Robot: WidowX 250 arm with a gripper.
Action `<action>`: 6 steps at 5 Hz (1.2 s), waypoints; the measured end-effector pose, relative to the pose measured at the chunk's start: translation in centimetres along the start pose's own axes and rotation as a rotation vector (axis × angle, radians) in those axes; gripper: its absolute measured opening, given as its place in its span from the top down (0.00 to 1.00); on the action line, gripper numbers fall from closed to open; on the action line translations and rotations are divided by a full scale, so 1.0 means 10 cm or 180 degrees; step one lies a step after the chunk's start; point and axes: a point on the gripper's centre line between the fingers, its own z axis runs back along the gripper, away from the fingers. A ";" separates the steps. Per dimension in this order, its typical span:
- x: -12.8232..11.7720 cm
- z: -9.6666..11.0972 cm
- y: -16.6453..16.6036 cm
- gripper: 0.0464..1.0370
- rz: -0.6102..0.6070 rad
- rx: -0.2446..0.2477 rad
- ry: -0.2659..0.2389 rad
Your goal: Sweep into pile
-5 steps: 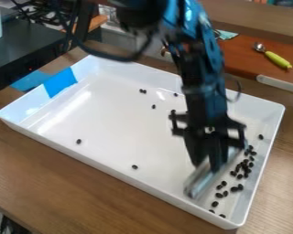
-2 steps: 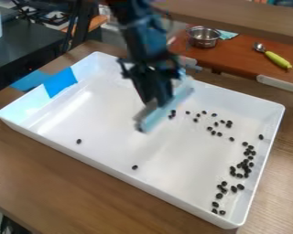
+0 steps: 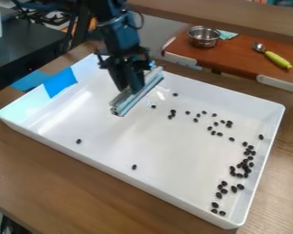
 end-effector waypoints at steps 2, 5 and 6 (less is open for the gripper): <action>0.10 0.05 0.62 0.72 0.0176 0.0219 -0.0015; 0.12 -0.13 0.79 0.72 0.0221 0.0511 0.0001; 0.12 -0.27 0.63 0.72 0.0159 0.0543 0.0091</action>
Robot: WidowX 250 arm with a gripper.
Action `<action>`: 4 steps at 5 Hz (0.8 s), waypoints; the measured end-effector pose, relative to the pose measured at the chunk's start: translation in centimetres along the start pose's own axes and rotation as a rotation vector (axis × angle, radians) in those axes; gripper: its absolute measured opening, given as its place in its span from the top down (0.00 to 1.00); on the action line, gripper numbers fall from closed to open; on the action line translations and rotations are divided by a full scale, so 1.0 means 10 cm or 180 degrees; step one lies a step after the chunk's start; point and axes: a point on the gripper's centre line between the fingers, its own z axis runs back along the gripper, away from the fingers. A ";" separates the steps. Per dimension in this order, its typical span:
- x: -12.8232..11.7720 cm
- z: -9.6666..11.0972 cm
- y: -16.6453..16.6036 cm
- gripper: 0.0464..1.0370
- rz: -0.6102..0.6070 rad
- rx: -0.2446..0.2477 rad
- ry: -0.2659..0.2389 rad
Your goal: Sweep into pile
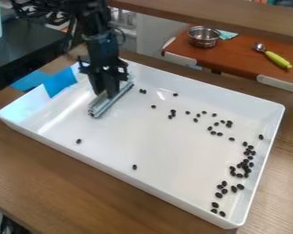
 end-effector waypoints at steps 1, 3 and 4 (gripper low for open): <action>0.00 -0.05 -0.08 0.72 0.0038 0.0005 0.0064; -0.01 -0.09 -0.39 0.72 0.0064 -0.0014 0.0184; -0.03 -0.11 -0.65 0.72 -0.0005 -0.0084 0.0275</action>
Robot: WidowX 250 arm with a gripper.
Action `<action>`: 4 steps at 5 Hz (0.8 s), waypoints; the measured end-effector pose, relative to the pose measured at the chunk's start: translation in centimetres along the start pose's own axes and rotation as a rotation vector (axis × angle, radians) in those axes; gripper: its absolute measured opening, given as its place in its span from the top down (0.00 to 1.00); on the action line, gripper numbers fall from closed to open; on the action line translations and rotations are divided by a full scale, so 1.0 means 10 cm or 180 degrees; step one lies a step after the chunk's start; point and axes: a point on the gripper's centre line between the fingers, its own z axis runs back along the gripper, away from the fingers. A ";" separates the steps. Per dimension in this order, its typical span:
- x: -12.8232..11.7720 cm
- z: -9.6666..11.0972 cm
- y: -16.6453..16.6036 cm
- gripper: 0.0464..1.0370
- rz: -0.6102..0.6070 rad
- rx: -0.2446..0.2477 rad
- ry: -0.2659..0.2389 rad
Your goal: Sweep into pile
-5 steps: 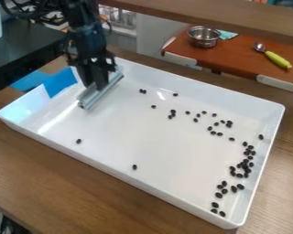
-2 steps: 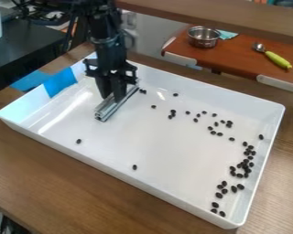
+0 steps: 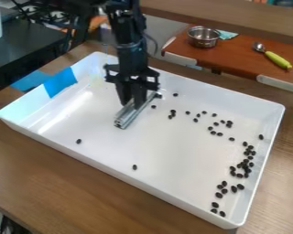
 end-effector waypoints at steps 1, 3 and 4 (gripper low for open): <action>-0.04 -0.04 -0.33 0.72 -0.0060 -0.0131 0.0118; -0.01 -0.11 -0.75 0.72 -0.0108 -0.0192 0.0206; 0.00 -0.15 -0.99 0.72 -0.0210 -0.0205 0.0205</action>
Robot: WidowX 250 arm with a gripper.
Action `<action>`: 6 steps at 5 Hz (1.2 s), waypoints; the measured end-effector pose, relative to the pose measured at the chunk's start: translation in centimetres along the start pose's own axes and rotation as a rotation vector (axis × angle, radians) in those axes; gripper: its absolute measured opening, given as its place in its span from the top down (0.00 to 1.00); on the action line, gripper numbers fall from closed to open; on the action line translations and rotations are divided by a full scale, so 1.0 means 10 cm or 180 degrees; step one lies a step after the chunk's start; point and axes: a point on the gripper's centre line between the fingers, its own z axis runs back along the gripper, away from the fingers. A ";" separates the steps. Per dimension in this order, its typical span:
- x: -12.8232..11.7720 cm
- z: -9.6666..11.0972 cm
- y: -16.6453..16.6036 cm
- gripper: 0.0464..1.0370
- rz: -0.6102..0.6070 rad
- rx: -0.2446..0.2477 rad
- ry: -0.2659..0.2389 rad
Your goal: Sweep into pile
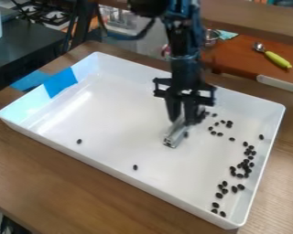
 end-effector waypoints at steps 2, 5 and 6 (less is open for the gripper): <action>-0.01 -0.05 -0.21 0.72 -0.0014 -0.0077 0.0028; -0.13 -0.14 -0.70 0.72 -0.0262 -0.0210 0.0114; -0.19 -0.01 -0.59 0.72 -0.0281 -0.0315 0.0131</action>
